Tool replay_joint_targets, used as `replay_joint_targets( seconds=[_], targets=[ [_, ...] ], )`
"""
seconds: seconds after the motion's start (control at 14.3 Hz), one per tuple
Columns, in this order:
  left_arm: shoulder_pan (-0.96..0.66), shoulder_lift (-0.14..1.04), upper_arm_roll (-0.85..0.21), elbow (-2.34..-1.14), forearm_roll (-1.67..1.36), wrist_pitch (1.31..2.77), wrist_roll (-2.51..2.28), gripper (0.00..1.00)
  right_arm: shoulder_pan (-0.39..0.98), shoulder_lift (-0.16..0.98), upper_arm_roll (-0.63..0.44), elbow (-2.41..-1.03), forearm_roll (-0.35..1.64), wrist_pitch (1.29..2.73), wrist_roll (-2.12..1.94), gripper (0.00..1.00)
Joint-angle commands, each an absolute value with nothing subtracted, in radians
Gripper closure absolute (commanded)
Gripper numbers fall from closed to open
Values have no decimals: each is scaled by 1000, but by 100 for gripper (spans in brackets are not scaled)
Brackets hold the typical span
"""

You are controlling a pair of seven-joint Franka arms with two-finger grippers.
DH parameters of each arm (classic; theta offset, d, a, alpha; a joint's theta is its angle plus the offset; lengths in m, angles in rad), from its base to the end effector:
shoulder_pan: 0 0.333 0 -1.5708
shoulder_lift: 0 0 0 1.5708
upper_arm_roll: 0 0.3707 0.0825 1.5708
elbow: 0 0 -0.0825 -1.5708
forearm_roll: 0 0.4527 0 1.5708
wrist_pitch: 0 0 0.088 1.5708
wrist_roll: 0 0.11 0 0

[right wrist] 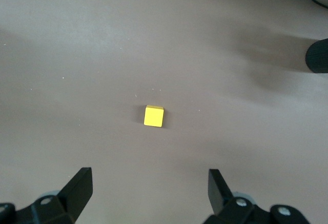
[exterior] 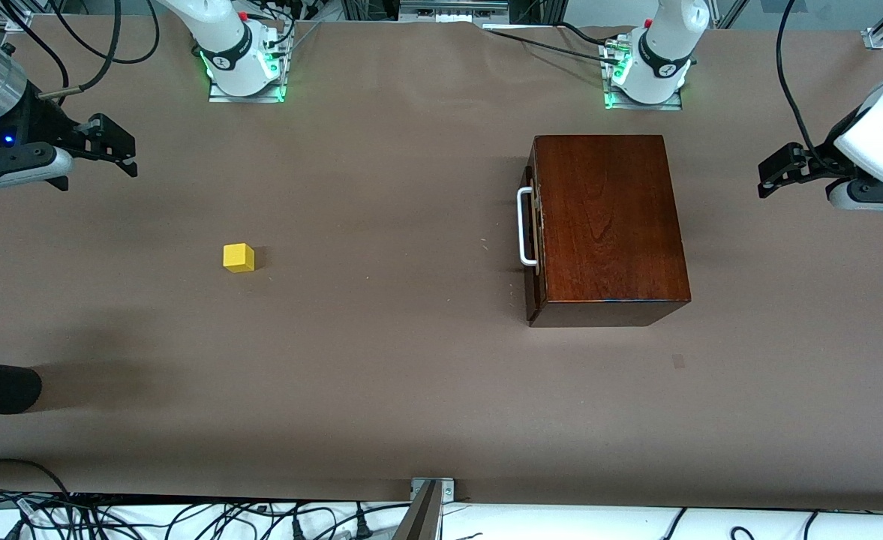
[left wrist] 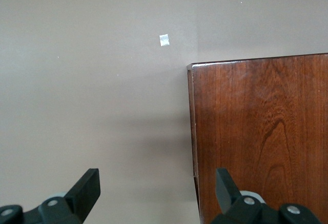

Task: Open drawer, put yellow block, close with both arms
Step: 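Reach the left gripper toward the white drawer handle of the box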

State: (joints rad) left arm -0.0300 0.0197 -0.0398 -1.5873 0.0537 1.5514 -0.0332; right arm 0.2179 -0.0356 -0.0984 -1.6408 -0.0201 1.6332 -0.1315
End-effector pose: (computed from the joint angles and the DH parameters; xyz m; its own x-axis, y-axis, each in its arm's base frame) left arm 0.6258 -0.0375 0.6535 0.9979 -0.0355 -0.0537 -0.0385 -0.9978 -0.0547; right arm 0.6116 0.0702 0.6657 0.9680 0.2495 0.0254 0.2490 -0.9683 0.0201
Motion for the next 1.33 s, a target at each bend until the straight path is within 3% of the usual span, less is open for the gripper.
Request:
replay_joint_targets(
  seconds=[0.0,0.77,1.26],
  targets=[
    [-25,38,-51,-1548,72,1529,-48,0,212,-28,-95,-1615,-34,1614,-143,0],
    [-21,46,-46,-1557,17,1510,-64,0,212,-28,-95,-1615,-34,1612,-143,0],
    [-43,130,-60,-1557,-18,1462,-52,0,212,-28,-94,-1615,-34,1611,-144,0]
  ],
)
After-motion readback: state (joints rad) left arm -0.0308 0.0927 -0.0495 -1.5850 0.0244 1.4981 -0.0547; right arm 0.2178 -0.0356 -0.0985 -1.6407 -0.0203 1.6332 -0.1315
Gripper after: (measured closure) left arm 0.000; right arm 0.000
